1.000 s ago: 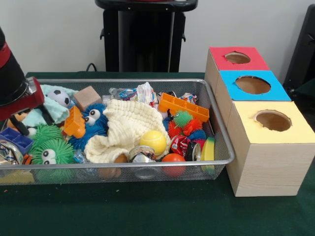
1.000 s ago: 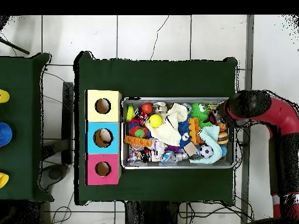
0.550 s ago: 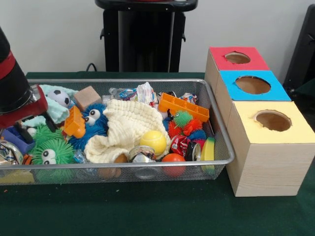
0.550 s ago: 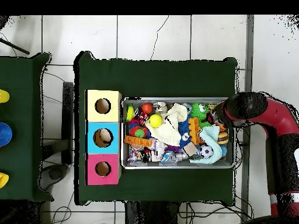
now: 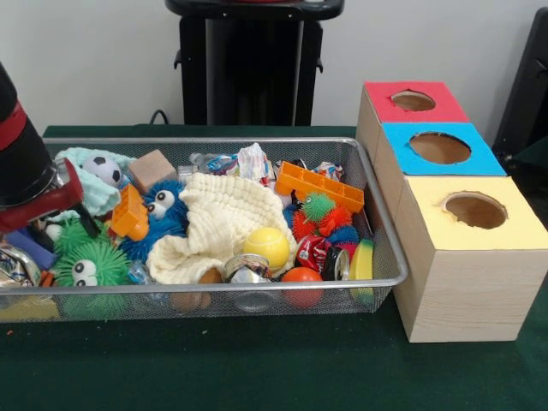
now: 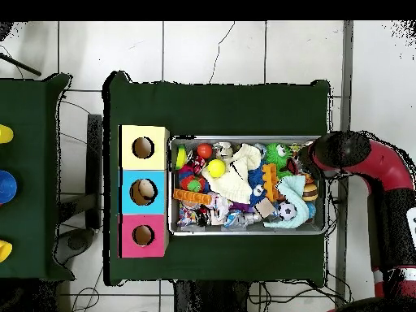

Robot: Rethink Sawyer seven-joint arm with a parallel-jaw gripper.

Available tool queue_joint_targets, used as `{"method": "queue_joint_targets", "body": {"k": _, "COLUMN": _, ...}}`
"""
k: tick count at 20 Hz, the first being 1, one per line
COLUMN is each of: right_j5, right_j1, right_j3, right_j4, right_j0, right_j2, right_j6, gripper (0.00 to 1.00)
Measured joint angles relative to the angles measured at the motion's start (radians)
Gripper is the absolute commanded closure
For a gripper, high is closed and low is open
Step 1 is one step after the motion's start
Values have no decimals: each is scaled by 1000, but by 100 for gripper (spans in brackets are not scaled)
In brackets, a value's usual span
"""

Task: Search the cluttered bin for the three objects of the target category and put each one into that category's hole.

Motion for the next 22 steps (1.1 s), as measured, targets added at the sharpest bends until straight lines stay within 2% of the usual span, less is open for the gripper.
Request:
{"method": "queue_joint_targets", "body": {"k": 8, "right_j5": -2, "right_j1": 22, "right_j3": -31, "right_j4": 1, "right_j0": -12, "right_j2": 1, "right_j6": -37, "gripper": 0}}
{"method": "queue_joint_targets", "body": {"k": 15, "right_j5": 7, "right_j1": 35, "right_j3": -53, "right_j4": 2, "right_j0": -14, "right_j2": 2, "right_j6": -117, "gripper": 0}}
{"method": "queue_joint_targets", "body": {"k": 22, "right_j5": 7, "right_j1": 35, "right_j3": -53, "right_j4": 2, "right_j0": -15, "right_j2": 2, "right_j6": -127, "gripper": 0}}
